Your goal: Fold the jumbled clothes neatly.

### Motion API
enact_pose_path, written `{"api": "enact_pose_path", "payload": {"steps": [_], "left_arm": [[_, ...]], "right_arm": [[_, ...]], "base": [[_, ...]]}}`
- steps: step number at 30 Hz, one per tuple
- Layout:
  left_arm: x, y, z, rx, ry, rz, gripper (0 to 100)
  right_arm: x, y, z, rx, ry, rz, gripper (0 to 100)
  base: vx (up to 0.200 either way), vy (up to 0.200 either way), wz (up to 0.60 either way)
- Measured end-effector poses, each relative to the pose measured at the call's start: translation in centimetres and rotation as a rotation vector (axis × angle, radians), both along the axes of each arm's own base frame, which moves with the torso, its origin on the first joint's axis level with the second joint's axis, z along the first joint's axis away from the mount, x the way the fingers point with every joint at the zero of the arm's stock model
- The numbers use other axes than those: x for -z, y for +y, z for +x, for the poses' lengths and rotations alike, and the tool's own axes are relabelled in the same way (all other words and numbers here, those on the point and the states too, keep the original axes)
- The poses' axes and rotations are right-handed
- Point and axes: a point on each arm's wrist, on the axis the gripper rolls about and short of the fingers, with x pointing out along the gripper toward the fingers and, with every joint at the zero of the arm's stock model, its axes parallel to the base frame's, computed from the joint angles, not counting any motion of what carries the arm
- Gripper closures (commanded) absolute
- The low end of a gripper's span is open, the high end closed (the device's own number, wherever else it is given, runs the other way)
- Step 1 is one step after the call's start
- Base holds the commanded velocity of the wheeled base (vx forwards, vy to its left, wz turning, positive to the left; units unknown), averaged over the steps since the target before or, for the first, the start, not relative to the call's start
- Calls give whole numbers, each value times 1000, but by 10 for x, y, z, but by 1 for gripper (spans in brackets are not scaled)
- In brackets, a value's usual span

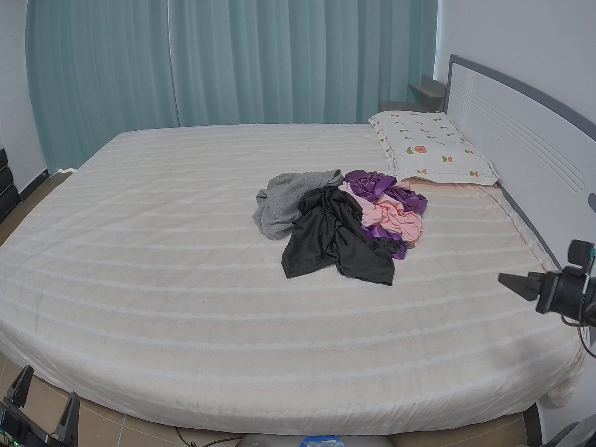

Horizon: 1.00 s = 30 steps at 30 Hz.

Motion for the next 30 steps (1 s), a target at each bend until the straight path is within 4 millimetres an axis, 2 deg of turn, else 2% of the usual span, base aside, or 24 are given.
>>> {"api": "enact_pose_path", "payload": {"steps": [9, 21, 26, 30], "left_arm": [[0, 0, 0, 0, 0, 0, 0], [0, 0, 0, 0, 0, 1, 0], [0, 0, 0, 0, 0, 0, 0], [0, 0, 0, 0, 0, 0, 0]], "right_arm": [[26, 23, 107, 42, 130, 99, 0], [106, 66, 250, 144, 223, 219, 0], [139, 81, 289, 180, 247, 258, 0], [169, 88, 302, 201, 290, 262, 0]], "base": [[0, 0, 0], [0, 0, 0], [0, 0, 0], [0, 0, 0]]}}
